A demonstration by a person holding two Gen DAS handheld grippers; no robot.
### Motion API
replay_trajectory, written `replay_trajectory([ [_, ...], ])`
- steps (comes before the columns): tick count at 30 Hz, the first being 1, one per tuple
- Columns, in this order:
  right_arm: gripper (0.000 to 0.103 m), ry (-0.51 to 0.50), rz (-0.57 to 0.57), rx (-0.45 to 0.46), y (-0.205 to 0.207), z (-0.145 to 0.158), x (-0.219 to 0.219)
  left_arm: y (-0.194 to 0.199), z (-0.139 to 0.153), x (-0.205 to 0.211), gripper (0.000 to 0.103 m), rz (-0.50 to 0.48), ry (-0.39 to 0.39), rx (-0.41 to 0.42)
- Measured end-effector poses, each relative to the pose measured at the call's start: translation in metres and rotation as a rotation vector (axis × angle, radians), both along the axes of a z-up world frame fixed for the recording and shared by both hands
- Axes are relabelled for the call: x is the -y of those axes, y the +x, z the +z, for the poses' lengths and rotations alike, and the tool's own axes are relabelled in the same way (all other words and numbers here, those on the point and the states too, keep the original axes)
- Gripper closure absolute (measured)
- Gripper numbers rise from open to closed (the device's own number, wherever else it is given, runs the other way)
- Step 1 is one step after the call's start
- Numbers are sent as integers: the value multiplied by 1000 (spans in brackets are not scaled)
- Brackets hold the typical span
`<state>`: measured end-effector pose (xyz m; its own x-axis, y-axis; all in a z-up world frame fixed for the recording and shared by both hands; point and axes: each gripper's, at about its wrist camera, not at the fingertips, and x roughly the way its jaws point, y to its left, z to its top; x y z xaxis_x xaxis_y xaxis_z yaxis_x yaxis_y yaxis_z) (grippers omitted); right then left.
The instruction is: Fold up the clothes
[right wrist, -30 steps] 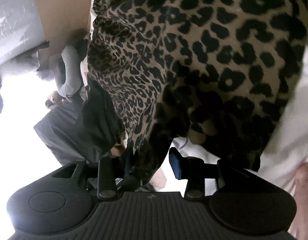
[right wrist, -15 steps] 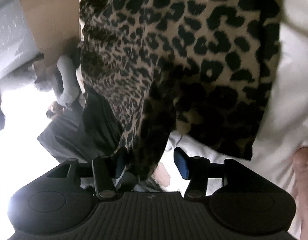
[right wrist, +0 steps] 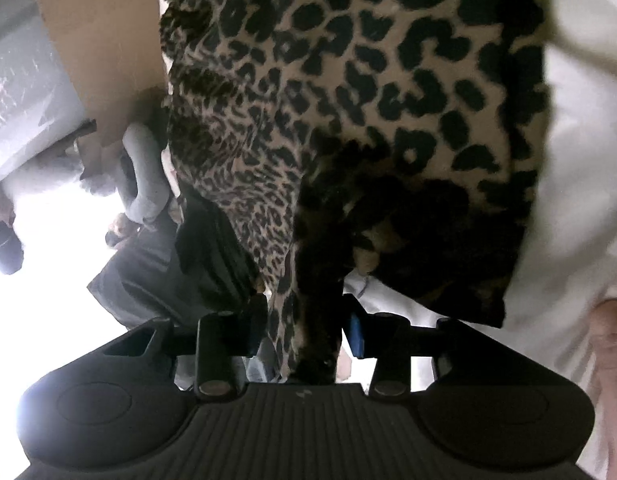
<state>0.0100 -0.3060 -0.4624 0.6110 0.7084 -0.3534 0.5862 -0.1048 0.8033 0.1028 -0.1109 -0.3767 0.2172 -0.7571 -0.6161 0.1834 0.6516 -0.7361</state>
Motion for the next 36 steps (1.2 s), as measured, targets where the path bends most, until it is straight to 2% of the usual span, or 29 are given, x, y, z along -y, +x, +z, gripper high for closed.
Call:
replay_trajectory([
  [5,60,6,-2,-7,-3,-2,3,0,-1,-1,100,17,1,0],
  [10,53,7,22,-28,-6,-3,3,-1,-4,-6,100,38,12,-3],
  [17,53,4,40,-37,-8,0,2,0,-6,-14,100,79,26,2],
  [20,54,-18,53,-20,-5,4,1,-2,-6,-12,100,63,14,1],
  [22,58,-34,66,-10,-2,6,-1,-4,-5,-8,100,49,9,3],
  [25,70,-47,84,-9,0,6,-2,-7,-6,-4,100,31,-2,-2],
  [26,77,-50,91,-10,0,6,-2,-8,-6,-3,100,21,-2,-2],
  [27,88,-56,103,-11,0,6,-2,-8,-6,-2,99,10,-2,-3],
  [28,91,-64,114,-11,1,7,-3,-8,-7,-2,99,-6,-2,-10],
  [32,94,-120,158,-2,5,10,2,-9,-13,-18,93,2,28,-43],
  [36,94,-185,205,-5,9,13,8,-3,-14,-56,90,108,102,-55],
])
